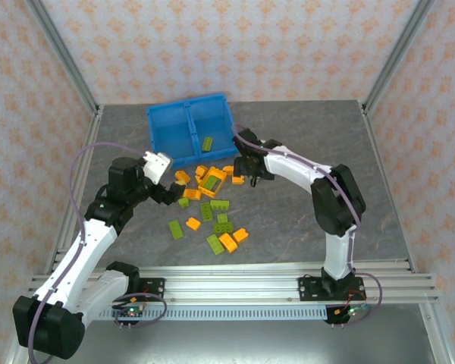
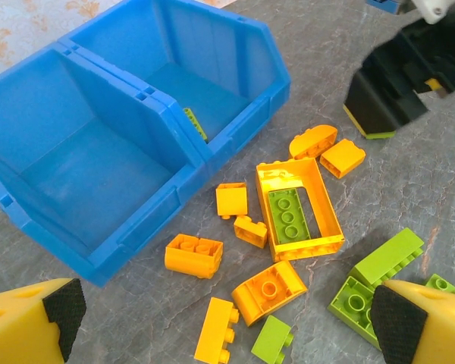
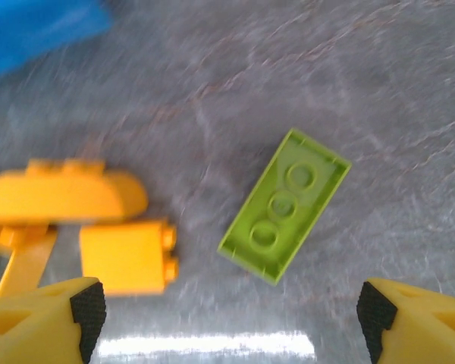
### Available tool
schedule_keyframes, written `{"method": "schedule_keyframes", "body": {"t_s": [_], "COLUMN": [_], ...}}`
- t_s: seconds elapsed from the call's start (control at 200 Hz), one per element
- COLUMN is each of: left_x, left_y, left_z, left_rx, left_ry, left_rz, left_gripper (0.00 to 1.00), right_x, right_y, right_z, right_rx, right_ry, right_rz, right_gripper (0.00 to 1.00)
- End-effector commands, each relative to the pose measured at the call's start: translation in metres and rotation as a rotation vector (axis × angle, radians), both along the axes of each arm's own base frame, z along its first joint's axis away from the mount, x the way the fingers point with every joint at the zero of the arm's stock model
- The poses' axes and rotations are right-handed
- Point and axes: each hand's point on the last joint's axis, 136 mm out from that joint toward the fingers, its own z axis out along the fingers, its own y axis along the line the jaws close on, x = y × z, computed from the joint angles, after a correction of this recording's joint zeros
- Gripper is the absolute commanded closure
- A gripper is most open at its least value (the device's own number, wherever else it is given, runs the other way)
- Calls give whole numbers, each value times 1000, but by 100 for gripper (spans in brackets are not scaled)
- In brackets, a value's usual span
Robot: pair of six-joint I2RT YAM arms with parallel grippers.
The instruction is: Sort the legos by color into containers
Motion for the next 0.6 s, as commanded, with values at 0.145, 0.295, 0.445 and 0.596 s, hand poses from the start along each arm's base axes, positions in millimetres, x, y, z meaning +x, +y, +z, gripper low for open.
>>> {"method": "schedule_keyframes", "body": {"t_s": [0.145, 0.295, 0.445, 0.596], "left_x": [0, 2, 3, 3], "left_y": [-5, -5, -6, -6], "left_z": [8, 7, 5, 5], "left_rx": [-12, -11, -15, -18], "left_ry": [-13, -12, -2, -1], "left_rz": [-14, -12, -16, -15], "left_gripper": [0, 0, 0, 0], "right_x": [20, 18, 14, 6], "right_y": [-26, -26, -27, -35], "right_z": [-25, -46, -61, -61], "right_rx": [34, 61, 44, 21], "right_ry": [-3, 44, 73, 75], "right_rz": [-279, -300, -299, -314], "right_gripper": [14, 18, 35, 57]}}
